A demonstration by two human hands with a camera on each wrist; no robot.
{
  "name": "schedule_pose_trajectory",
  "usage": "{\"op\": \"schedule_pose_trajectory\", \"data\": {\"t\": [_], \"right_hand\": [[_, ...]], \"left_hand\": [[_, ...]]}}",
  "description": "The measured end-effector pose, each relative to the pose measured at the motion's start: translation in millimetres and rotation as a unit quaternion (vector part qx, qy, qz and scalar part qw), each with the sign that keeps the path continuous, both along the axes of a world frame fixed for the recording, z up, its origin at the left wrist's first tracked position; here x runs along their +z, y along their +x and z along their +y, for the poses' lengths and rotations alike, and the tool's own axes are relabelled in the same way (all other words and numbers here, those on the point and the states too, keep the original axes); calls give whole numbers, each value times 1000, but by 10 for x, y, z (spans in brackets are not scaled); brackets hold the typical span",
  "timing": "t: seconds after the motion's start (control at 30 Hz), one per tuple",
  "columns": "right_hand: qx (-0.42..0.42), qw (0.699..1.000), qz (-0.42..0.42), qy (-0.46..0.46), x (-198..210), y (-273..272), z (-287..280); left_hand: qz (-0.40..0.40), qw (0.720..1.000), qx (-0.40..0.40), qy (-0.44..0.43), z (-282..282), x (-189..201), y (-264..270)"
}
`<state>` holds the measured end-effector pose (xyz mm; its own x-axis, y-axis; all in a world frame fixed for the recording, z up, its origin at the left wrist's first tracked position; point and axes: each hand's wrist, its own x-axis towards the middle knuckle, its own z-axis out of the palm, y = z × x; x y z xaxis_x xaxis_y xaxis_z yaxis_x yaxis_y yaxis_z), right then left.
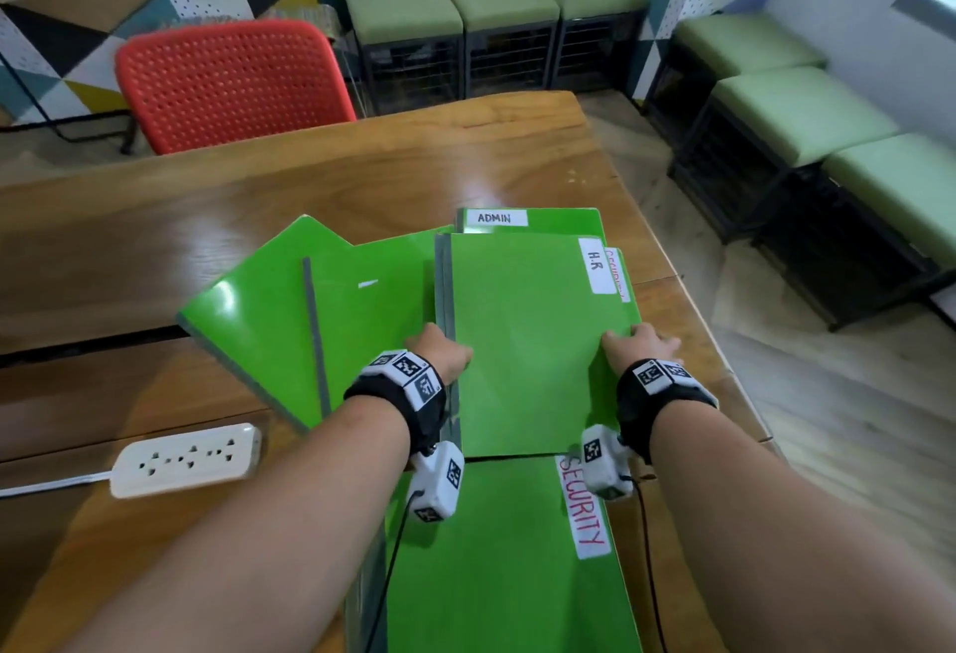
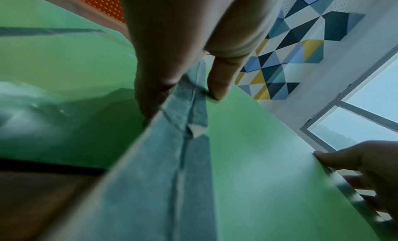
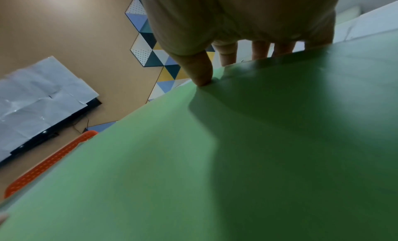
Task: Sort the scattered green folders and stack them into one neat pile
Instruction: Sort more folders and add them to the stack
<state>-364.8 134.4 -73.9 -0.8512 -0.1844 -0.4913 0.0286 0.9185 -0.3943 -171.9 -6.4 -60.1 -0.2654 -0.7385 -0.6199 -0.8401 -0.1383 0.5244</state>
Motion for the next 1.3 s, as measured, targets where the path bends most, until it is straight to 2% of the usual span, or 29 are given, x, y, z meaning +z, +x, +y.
{"op": "schedule_pose_trajectory", "data": {"t": [0.17, 0.33, 0.43, 0.57, 0.63, 0.77, 0.87, 0.93, 1.03, 1.17, 1.23, 1.3], "right_hand": [[-20, 999, -7, -47, -65, -44, -136], [15, 997, -21, -67, -130, -34, -211], [49, 989, -33, -138, -194, -41, -247], [78, 946, -101, -298, 226, 161, -429], [100, 926, -128, -340, 459, 269, -565], [92, 890, -105, -433, 797, 574, -743], [110, 856, -111, -492, 975, 778, -763], [135, 845, -110, -505, 1074, 880, -745], [154, 850, -94, -494, 1132, 998, -695], [173, 911, -45, -372, 991, 1131, -529], [190, 928, -21, -321, 897, 1186, -408], [181, 930, 6, -321, 908, 1211, -317]], "left_hand": [[26, 999, 33, 12, -83, -84, -87], [88, 991, 92, 48, -164, -161, 24], [146, 983, 110, 32, -287, -145, 185], [223, 964, 143, -6, -426, 146, 465], [239, 960, 140, -47, -510, 278, 651], [300, 934, 149, -120, -596, 560, 1010], [361, 908, 170, -128, -600, 748, 1232], [381, 897, 177, -137, -603, 830, 1338], [362, 906, 169, -138, -584, 868, 1411], [284, 943, 114, -132, -416, 689, 1465], [217, 958, 88, -163, -293, 628, 1521], [180, 958, 74, -213, -195, 677, 1544]]}}
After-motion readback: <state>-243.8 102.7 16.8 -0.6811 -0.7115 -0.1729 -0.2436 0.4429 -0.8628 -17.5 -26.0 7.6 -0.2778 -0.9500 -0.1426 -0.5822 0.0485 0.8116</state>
